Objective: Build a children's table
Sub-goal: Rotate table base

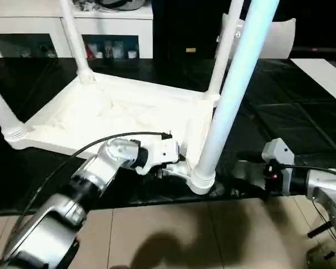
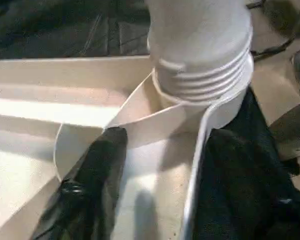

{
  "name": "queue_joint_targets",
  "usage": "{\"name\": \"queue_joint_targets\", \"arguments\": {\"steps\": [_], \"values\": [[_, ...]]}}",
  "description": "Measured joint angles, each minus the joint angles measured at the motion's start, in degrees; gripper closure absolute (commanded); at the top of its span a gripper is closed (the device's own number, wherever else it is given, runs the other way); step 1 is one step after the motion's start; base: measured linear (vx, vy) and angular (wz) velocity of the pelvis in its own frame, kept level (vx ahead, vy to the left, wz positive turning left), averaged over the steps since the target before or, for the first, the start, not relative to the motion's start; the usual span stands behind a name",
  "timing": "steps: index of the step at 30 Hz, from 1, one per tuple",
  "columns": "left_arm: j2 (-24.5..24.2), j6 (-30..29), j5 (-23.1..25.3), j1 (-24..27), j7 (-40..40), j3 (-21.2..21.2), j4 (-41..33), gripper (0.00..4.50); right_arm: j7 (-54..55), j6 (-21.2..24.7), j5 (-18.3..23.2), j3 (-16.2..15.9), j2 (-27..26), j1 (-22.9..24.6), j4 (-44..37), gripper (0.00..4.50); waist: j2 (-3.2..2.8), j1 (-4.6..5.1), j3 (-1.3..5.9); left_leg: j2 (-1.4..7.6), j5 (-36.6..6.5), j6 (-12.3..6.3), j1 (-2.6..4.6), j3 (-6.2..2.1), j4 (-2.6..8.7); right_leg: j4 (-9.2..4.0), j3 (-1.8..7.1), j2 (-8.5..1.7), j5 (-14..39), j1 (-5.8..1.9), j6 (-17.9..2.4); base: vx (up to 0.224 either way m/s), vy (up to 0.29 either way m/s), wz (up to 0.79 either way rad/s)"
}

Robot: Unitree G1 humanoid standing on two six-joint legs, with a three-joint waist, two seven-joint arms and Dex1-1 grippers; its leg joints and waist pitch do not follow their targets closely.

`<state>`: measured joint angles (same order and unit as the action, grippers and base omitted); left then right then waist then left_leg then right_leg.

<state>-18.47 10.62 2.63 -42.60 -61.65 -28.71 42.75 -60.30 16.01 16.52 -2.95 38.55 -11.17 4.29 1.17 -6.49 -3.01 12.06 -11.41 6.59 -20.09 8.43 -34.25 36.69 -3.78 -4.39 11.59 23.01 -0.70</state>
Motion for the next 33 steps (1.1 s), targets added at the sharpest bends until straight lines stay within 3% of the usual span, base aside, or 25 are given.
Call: {"name": "queue_joint_targets", "arguments": {"steps": [17, 21, 27, 33], "values": [[1.1, 3.8, 1.8, -4.3, -3.2, 0.8, 12.3, 3.35, -2.7, 3.9, 1.9, -1.8, -0.1, 0.0, -2.5, 0.00, -0.03, -0.30, 0.00, 0.00, 0.0, 0.03, 0.03, 0.00, 0.00, -0.01, -0.01, -0.02, -0.1, -0.01, 0.0, 0.000, 0.000, 0.00], [0.9, 2.8, 2.3, -5.0, -4.9, 0.8, 12.9, 3.49, -3.2, 3.9, 1.9, -1.9, -0.1, 0.1, -3.2, 0.00, -0.04, -0.34, 0.01, 0.00, 0.0, 0.03, 0.03, -0.01, 0.00, -0.01, 0.00, -0.02, -0.1, -0.02, 0.0, 0.000, 0.000, 0.00], [1.2, -1.4, 2.8, -7.2, -8.4, 0.8, 14.6, 3.99, -2.7, 3.6, 1.7, -2.0, -0.1, 0.1, -3.2, 0.00, -0.09, 0.07, 0.04, 0.00, 0.0, 0.01, 0.03, 0.01, 0.03, -0.12, 0.00, -0.01, -0.1, 0.00, 0.0, 0.000, 0.000, 0.00], [3.6, -11.0, 2.5, -8.9, -8.0, 2.4, 14.9, 4.19, -1.8, 3.1, 0.9, -2.0, -0.6, -0.5, -2.9, 0.00, -0.10, 0.35, 0.05, -0.01, 0.0, -0.06, 0.01, 0.08, 0.03, -0.25, 0.03, -0.02, -0.2, 0.00, 0.0, 0.000, 0.000, 0.00]]}}
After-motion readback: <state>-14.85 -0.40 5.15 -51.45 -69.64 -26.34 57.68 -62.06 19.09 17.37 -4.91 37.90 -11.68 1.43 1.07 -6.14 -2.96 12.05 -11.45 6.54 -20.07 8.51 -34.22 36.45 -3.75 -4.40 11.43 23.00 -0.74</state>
